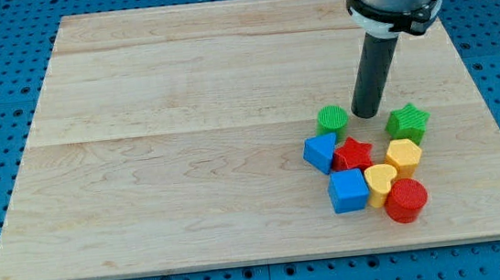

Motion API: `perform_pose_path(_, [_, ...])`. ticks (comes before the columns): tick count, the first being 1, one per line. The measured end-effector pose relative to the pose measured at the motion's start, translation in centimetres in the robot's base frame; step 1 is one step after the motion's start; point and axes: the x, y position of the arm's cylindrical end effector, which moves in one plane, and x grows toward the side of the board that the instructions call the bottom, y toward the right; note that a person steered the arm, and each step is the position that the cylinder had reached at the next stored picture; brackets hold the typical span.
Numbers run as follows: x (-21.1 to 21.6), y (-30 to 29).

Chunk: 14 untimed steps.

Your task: Move the yellow hexagon to the bottom left of green star

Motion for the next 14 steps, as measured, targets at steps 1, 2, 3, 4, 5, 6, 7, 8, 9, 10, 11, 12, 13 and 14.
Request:
perform_pose_path(1, [0.0,0.0])
perform_pose_path(2, [0.0,0.0])
perform_pose_path(3, [0.0,-0.2])
perform_pose_path(4, [0.0,-1.0])
perform_pose_path(5, [0.0,-1.4])
perform_pose_path(6, [0.0,-1.3])
perform_pose_path(7, [0.1,-1.4])
perform_pose_path(8, [0.1,-1.8])
perform_pose_path(9, [0.1,-1.8])
perform_pose_path(10, [0.2,-1.8])
perform_pose_path(11, [0.2,-1.8])
perform_pose_path(12, [0.1,-1.8])
perform_pose_path(13, [-2.9,2.1])
perform_pose_path(14, [-2.7,10.2])
